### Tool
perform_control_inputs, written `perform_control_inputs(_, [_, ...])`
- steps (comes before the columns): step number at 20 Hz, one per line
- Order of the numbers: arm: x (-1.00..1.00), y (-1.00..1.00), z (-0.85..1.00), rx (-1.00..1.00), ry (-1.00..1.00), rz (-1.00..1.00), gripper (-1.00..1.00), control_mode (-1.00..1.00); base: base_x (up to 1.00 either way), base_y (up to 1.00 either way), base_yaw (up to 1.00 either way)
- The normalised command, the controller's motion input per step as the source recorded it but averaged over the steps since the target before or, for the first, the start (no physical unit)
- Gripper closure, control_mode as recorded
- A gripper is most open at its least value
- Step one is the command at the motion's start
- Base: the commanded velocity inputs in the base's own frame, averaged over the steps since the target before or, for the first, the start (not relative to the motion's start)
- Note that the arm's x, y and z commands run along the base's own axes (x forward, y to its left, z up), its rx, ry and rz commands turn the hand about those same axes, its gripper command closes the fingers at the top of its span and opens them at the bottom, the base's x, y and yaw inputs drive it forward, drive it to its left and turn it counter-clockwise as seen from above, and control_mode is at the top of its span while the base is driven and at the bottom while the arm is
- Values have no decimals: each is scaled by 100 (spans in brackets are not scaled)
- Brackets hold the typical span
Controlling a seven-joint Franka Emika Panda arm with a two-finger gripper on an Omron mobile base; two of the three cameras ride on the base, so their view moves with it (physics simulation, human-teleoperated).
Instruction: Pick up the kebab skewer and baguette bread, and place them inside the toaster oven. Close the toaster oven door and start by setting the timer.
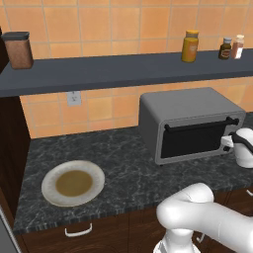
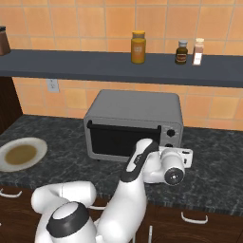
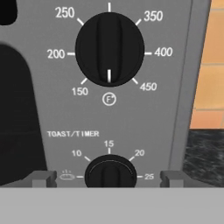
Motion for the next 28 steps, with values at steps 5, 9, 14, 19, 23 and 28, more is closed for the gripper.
perform_control_inputs(5, [0,0,0,0,0,0,-100,-100,0,0,0])
perform_control_inputs(9, [0,0,0,0,0,0,100,-100,0,0,0])
perform_control_inputs(14, [0,0,0,0,0,0,100,-100,0,0,0])
perform_control_inputs(19, [0,0,0,0,0,0,100,-100,0,0,0])
perform_control_inputs(23, [0,-1,0,7,-1,0,100,-100,0,0,0])
perform_control_inputs(28, [0,0,0,19,-8,0,100,-100,0,0,0])
